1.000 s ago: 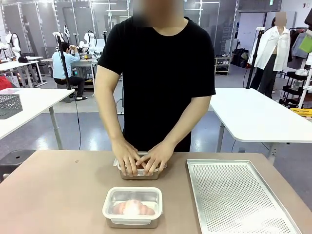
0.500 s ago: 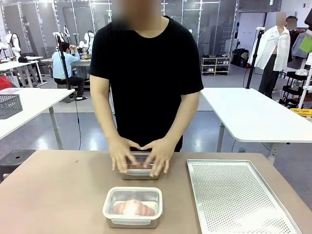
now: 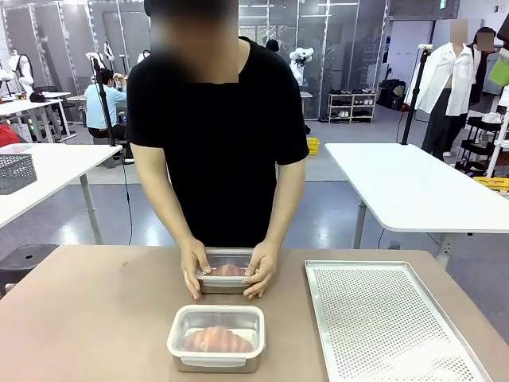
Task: Place the bread into the airtight container.
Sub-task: Pick up a Butter Roll and place it into an empty Airtight Container.
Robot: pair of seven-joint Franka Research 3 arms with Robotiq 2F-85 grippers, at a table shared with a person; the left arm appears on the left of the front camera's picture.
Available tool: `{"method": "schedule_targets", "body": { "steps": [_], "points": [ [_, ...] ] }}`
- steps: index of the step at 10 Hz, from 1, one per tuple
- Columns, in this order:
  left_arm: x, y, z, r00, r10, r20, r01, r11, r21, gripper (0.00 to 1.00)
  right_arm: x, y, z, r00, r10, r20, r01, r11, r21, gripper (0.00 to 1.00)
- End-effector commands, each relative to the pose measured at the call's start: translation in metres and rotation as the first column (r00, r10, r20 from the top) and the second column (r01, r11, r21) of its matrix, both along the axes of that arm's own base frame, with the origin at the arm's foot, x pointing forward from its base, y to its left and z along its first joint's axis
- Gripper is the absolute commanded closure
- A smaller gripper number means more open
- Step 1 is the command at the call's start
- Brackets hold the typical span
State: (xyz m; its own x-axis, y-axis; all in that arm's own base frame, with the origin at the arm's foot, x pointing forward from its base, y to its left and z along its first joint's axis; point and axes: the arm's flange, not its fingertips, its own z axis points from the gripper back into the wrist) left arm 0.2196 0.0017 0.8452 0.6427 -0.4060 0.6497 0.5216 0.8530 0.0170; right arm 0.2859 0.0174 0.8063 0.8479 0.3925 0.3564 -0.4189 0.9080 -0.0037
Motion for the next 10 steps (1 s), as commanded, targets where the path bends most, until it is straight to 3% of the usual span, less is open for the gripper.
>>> {"method": "schedule_targets", "body": {
  "steps": [1,10],
  "points": [
    [-0.0004,-0.0004,0.0018,1.000,-0.010,0.000,0.010,1.000,0.004,0.00,-0.0001,-0.0028,0.0009,1.000,0.006,0.006,-0.006,1.000,-0.005,0.00],
    [-0.0004,-0.0004,0.0018,1.000,-0.010,0.000,0.010,1.000,0.004,0.00,-0.0001,-0.0028,0.0009,1.000,0.006,0.006,-0.006,1.000,-0.005,0.00]
  ]
}}
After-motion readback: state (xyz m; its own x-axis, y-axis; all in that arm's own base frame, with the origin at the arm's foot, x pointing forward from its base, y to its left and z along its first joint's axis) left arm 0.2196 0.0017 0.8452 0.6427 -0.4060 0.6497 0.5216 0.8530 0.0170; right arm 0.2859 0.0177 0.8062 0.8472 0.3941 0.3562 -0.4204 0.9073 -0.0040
